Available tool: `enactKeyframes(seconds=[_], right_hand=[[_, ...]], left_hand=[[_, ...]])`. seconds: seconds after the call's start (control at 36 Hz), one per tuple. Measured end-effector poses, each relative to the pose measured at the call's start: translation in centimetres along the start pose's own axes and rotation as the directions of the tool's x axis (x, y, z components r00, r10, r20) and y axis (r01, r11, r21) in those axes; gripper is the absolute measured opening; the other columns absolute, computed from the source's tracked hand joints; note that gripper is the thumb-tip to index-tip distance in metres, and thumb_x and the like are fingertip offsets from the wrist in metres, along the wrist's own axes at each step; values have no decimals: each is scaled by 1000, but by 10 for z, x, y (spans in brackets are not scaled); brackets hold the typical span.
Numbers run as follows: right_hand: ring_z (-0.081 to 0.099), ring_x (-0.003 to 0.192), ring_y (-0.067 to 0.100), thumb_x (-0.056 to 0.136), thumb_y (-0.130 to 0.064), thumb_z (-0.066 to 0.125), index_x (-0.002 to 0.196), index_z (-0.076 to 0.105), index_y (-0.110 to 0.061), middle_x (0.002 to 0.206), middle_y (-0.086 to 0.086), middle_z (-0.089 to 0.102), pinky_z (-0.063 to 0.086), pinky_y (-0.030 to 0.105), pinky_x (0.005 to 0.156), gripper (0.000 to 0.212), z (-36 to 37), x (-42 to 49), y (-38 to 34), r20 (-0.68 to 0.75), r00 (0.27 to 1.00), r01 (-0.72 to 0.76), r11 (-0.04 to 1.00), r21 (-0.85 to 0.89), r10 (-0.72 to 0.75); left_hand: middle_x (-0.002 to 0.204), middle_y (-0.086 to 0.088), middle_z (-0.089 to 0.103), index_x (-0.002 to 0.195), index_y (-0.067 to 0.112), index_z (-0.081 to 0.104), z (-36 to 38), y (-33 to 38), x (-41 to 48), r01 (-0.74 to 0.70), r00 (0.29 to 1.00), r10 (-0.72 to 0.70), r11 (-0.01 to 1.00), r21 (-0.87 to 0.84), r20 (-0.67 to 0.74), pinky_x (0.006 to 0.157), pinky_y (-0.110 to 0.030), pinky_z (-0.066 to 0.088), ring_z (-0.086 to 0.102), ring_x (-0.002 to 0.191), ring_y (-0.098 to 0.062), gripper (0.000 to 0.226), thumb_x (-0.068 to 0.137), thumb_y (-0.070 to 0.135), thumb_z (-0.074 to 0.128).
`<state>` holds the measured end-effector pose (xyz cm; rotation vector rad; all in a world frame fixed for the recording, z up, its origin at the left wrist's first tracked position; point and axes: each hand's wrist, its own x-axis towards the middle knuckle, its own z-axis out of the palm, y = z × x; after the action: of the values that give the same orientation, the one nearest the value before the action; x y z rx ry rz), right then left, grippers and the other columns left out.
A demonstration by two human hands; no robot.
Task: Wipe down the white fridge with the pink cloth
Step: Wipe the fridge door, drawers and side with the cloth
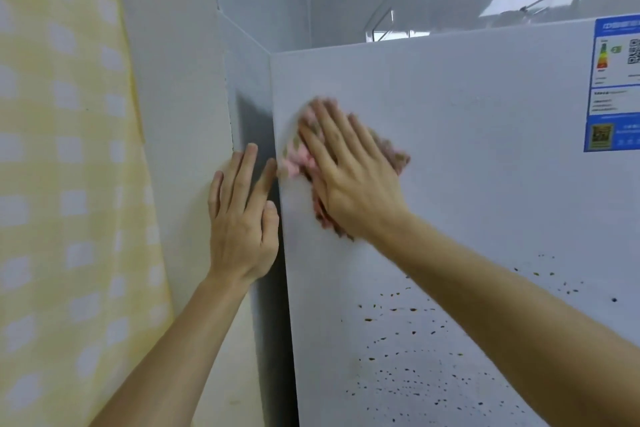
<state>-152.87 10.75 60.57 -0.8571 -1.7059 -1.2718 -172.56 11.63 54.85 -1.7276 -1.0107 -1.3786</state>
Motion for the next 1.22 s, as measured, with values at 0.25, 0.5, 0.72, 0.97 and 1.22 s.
enactKeyframes(seconds=[0.25,0.5,0.72,0.97,1.22], right_hand=[[14,162,31,114,-31,33,165,23,-3,173,19,18,13,46,132,58,11,2,-22,-18,995,-96,995,40,97],[9,163,29,103,-34,53,164,27,-6,175,14,10,5,43,133,72,26,-182,-89,217,971,98,995,16,-99],[3,163,32,100,-13,48,164,23,-2,174,17,7,4,45,133,70,8,-139,-51,97,985,-145,989,-1,145],[20,159,36,112,-34,46,161,33,-1,169,22,23,11,46,133,61,-4,-79,-3,-87,943,-325,945,-41,320],[12,162,29,108,-38,45,162,33,-11,174,14,14,11,46,133,62,7,-206,-46,103,973,-204,978,-35,207]], left_hand=[[172,-12,25,158,11,44,-2,-2,-4,-3,1000,4,994,-110,1,129,-58,19,13,162,-32,69,89,11,36],[171,-11,28,153,9,51,-14,8,-19,-47,999,49,995,-91,22,131,-55,16,13,162,-32,60,95,8,37],[172,-11,25,159,4,39,5,26,-38,-71,993,78,994,-80,87,133,-47,11,15,162,-27,61,99,10,39],[171,-18,21,161,-1,29,41,51,-46,38,999,-42,991,-126,-26,132,-46,14,12,162,-30,61,112,35,33],[169,-25,22,161,10,37,51,57,-52,2,997,-3,1000,-15,-77,131,-53,14,15,160,-40,53,110,28,38]])
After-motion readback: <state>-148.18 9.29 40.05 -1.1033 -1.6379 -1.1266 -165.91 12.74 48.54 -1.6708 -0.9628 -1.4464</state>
